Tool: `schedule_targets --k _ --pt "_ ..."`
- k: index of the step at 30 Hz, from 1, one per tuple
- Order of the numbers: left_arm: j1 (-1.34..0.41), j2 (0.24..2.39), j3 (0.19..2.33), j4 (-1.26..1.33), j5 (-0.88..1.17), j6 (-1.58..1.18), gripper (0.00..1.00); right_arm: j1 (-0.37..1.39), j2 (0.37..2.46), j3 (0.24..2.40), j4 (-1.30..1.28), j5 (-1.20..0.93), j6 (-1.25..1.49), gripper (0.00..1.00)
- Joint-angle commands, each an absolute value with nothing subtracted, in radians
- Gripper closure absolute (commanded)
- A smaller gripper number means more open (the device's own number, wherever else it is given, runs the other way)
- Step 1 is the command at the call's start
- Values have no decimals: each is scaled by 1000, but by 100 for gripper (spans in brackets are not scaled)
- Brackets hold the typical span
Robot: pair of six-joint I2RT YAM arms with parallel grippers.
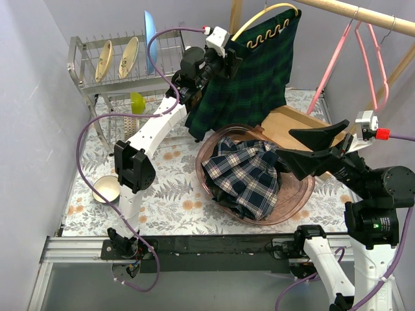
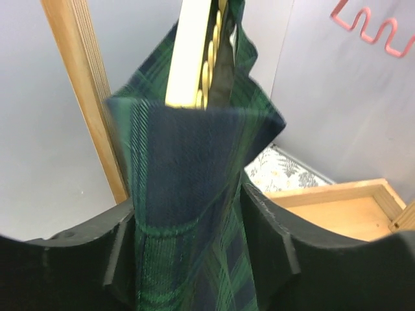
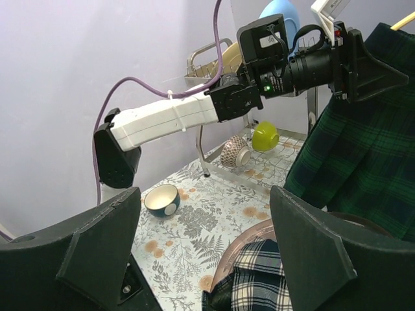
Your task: Remove the skirt from the hanger
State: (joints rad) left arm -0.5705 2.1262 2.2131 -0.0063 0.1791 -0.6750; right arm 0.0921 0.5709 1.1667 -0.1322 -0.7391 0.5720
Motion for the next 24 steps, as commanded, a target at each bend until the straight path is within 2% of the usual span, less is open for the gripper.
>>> schedule_targets --k 1,7,9,13,14,17,24 --pt "-571 2120 2278 64 186 -695 51 97 575 1160 -67 -726 574 13" --pt "-571 2123 2278 95 210 -713 48 100 574 1157 -72 -721 566 13" --pt "-572 2122 2270 97 221 -719 51 101 574 1155 -77 -715 561 13" --pt "-581 2121 2272 104 230 -723 61 103 571 1150 -77 -706 558 13" --pt "-583 2126 2282 100 229 -723 73 103 569 1149 -77 -704 557 13" --pt "-587 2143 2327 87 212 -735 100 101 568 1143 -77 -693 555 13" --pt "-614 2123 2336 190 140 -747 100 104 565 1140 -77 -684 552 13"
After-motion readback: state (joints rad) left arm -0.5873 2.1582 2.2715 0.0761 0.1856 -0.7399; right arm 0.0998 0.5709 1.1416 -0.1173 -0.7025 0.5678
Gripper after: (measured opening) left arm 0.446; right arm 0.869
